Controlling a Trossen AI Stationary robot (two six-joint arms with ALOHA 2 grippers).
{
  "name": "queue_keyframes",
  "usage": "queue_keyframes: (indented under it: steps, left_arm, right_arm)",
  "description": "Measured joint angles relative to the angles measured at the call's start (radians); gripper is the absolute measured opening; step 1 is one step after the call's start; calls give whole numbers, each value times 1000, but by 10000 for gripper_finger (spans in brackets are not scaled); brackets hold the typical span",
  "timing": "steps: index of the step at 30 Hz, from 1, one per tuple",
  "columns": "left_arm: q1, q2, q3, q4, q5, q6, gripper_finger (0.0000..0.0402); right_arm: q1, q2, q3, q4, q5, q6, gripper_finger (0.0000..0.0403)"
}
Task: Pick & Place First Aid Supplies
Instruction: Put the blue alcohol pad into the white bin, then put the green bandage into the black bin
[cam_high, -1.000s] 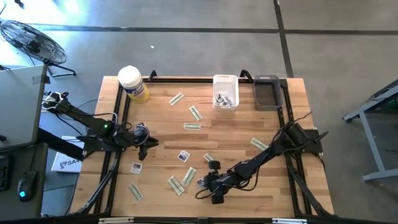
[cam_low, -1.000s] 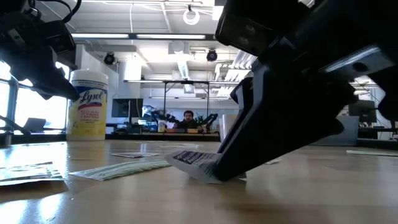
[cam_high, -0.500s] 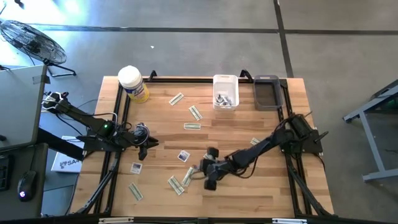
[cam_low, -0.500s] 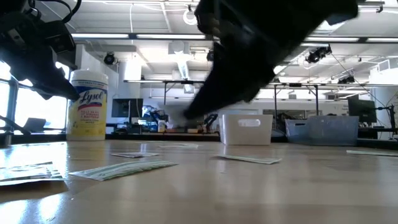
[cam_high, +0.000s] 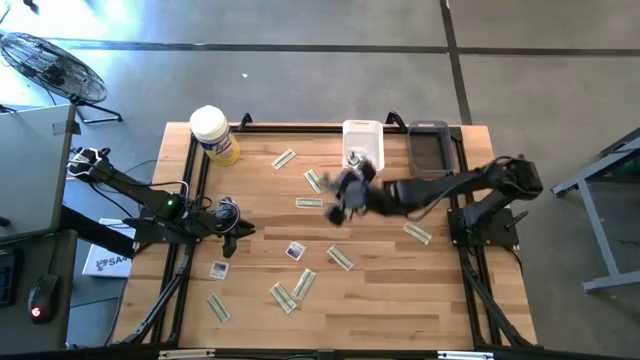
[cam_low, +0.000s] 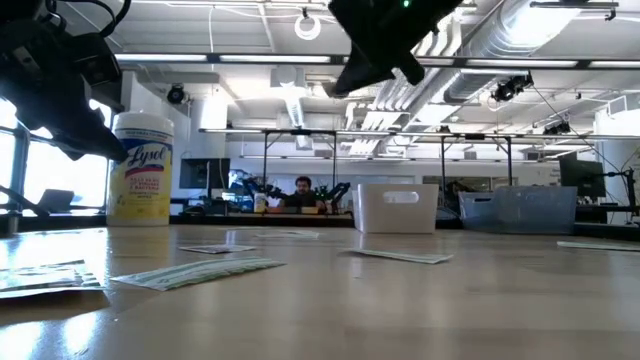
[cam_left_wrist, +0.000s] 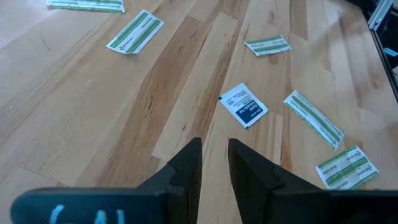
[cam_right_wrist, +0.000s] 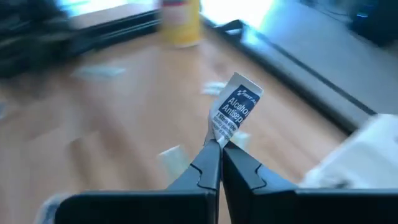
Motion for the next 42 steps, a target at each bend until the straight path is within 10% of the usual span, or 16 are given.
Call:
queue_keyframes:
  steps: [18, 34, 42]
  left_arm:
    - [0, 0, 0, 0, 0, 0, 76]
    - [0, 0, 0, 0, 0, 0, 76]
    - [0, 0, 0, 0, 0, 0, 76]
  right_arm:
    - [-406, 105, 0, -183, -191, 102, 21]
    - [-398, 119, 0, -270, -161, 119, 84]
    - [-197, 30, 0, -239, -168, -8, 84]
